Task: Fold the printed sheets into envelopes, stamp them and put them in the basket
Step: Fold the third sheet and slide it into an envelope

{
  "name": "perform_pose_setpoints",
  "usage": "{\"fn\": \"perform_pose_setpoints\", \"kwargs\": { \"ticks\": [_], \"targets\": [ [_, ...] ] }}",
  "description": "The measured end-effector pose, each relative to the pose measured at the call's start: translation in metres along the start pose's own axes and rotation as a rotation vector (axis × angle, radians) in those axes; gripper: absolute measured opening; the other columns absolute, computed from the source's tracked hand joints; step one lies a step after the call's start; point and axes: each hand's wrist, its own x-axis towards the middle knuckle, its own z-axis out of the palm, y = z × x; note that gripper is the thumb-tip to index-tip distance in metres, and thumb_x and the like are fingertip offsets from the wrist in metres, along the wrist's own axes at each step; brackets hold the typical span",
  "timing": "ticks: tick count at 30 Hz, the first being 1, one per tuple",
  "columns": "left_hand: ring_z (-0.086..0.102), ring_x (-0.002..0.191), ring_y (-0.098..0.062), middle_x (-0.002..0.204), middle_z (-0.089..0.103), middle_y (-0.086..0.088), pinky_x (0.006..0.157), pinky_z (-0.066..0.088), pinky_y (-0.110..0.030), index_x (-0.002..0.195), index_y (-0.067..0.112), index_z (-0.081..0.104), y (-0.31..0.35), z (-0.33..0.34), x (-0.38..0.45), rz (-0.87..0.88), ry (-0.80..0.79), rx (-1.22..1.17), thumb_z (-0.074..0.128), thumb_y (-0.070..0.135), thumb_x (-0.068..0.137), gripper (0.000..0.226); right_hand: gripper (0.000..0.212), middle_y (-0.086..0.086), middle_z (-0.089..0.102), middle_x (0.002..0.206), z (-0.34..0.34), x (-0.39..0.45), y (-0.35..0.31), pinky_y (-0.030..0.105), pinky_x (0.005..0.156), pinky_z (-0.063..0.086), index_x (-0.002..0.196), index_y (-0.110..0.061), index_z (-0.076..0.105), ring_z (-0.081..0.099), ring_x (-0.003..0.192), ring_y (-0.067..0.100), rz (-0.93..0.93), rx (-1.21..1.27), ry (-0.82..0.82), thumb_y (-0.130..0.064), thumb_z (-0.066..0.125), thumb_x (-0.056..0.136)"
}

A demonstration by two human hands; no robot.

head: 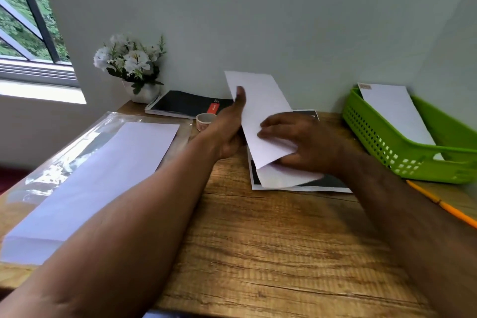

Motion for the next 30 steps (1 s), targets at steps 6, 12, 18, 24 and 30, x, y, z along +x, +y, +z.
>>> {"fn": "perform_pose_setpoints", "kwargs": {
  "ticks": [6, 12, 18, 24, 30],
  "targets": [
    [0.059, 0.079, -0.018, 0.086, 0.058, -0.001, 0.066, 0.045, -0.029, 0.097, 0.008, 0.061, 0.005, 0.007, -0.019, 0.244, 0.4, 1.498, 0.06, 0.046, 0.09, 0.039, 0.095, -0.024, 0.013, 0.156, 0.013, -0.024, 0.006, 0.027, 0.113, 0.011, 0.143, -0.054, 0.018, 0.013, 0.143, 0.003, 0.36, 0.276, -0.641, -0.071, 0.064, 0.062],
    [0.049, 0.048, -0.007, 0.079, 0.066, -0.002, 0.039, 0.038, -0.016, 0.096, 0.013, 0.071, 0.008, 0.012, -0.032, 0.076, -0.073, 1.334, 0.069, 0.03, 0.087, 0.019, 0.083, -0.025, 0.026, 0.151, 0.01, -0.025, 0.005, 0.023, 0.107, 0.019, 0.137, -0.055, 0.033, 0.023, 0.136, 0.002, 0.344, 0.339, -0.588, -0.062, 0.071, 0.064],
    [0.05, 0.045, -0.007, 0.071, 0.065, -0.004, 0.043, 0.041, -0.021, 0.085, 0.01, 0.07, 0.008, 0.013, -0.033, 0.073, -0.12, 1.328, 0.069, 0.025, 0.088, 0.014, 0.041, -0.022, 0.053, 0.133, 0.009, -0.028, 0.01, 0.017, 0.101, 0.034, 0.117, -0.04, 0.063, 0.045, 0.119, -0.005, 0.402, 0.406, -0.371, -0.045, 0.073, 0.078],
    [0.066, 0.059, -0.012, 0.079, 0.072, -0.008, 0.055, 0.053, -0.019, 0.087, 0.007, 0.072, 0.007, 0.023, -0.039, -0.032, -0.277, 1.26, 0.075, 0.009, 0.08, 0.009, 0.039, -0.017, 0.055, 0.12, 0.015, -0.026, 0.013, 0.023, 0.093, 0.041, 0.104, -0.034, 0.063, 0.048, 0.107, -0.001, 0.419, 0.4, -0.306, -0.044, 0.079, 0.07],
    [0.068, 0.058, -0.006, 0.074, 0.07, 0.0, 0.056, 0.053, -0.015, 0.085, 0.009, 0.073, -0.006, 0.038, -0.04, -0.059, -0.241, 1.325, 0.073, 0.003, 0.08, 0.008, 0.021, -0.004, 0.064, 0.07, 0.01, -0.02, 0.005, 0.023, 0.06, 0.041, 0.072, -0.018, 0.068, 0.051, 0.061, 0.003, 0.424, 0.392, -0.343, -0.033, 0.082, 0.069]
  ]
}}
